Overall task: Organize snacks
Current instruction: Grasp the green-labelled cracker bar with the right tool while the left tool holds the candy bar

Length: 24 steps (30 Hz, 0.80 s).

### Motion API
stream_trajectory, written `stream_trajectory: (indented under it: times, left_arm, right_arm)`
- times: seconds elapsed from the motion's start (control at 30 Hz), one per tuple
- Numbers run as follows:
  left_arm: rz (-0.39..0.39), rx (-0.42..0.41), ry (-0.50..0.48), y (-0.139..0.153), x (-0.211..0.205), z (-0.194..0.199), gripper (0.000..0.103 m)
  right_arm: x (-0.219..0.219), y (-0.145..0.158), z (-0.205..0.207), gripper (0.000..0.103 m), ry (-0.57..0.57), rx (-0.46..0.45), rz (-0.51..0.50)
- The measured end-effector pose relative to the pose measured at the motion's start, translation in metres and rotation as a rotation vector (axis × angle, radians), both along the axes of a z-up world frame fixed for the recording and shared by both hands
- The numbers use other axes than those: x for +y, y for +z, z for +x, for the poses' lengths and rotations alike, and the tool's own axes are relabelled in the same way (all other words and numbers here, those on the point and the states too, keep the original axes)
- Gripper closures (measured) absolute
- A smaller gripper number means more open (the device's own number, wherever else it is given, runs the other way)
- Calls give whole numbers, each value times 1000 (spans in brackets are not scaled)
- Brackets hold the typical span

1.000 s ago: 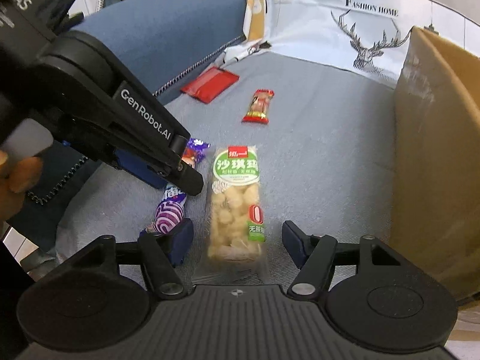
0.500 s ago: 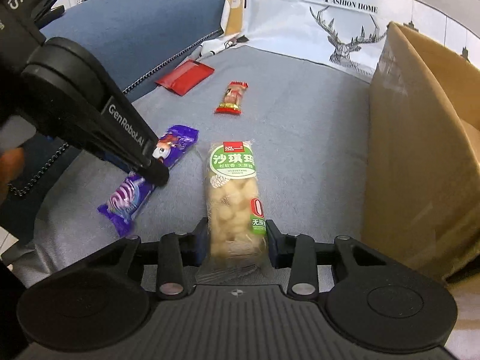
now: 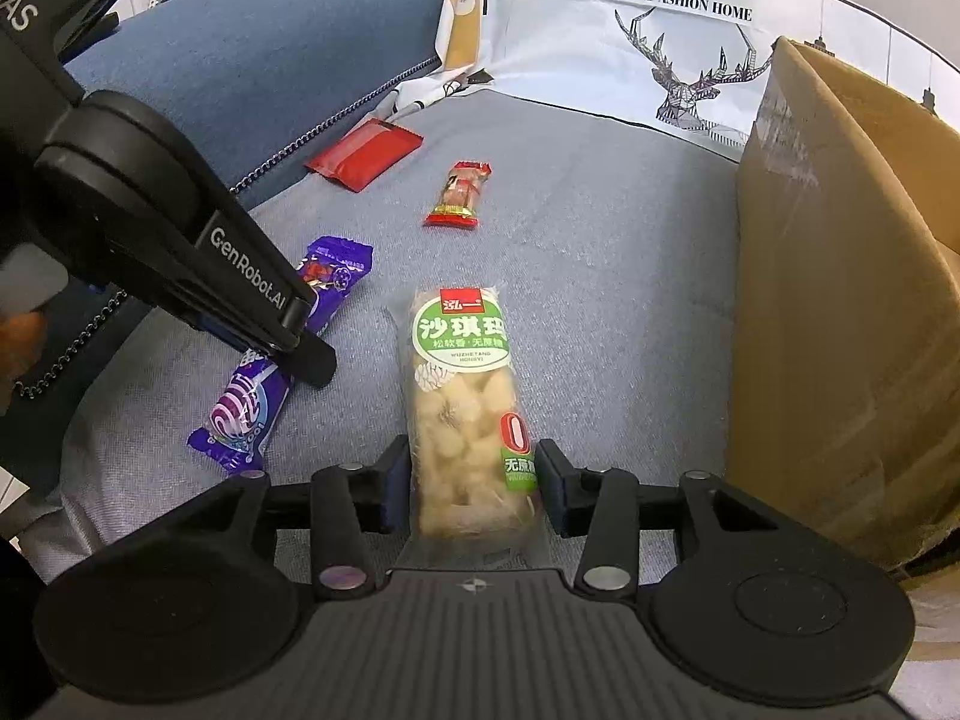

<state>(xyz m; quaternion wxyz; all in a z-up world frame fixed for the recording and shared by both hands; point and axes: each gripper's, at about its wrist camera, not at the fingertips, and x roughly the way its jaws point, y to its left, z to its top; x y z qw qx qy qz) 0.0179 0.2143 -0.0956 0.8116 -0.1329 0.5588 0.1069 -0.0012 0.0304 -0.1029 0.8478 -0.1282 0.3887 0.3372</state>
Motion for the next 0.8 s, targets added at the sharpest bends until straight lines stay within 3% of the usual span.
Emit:
stream_trajectory:
  times: [0.17, 0.33, 0.5, 0.8]
  left_arm:
    - [10, -24, 12, 4, 0, -1, 87]
    - [5, -35, 21, 5, 3, -2, 87]
    - [8, -19, 8, 2, 0, 0, 87]
    - [4, -81, 27, 13, 0, -2, 87]
  right_arm:
    - [0, 2, -2, 65, 9, -18, 3]
    - [-7, 8, 1, 65, -29, -32, 32]
    - [-3, 0, 1, 65, -19, -8, -1]
    - [-9, 6, 2, 65, -53, -25, 34]
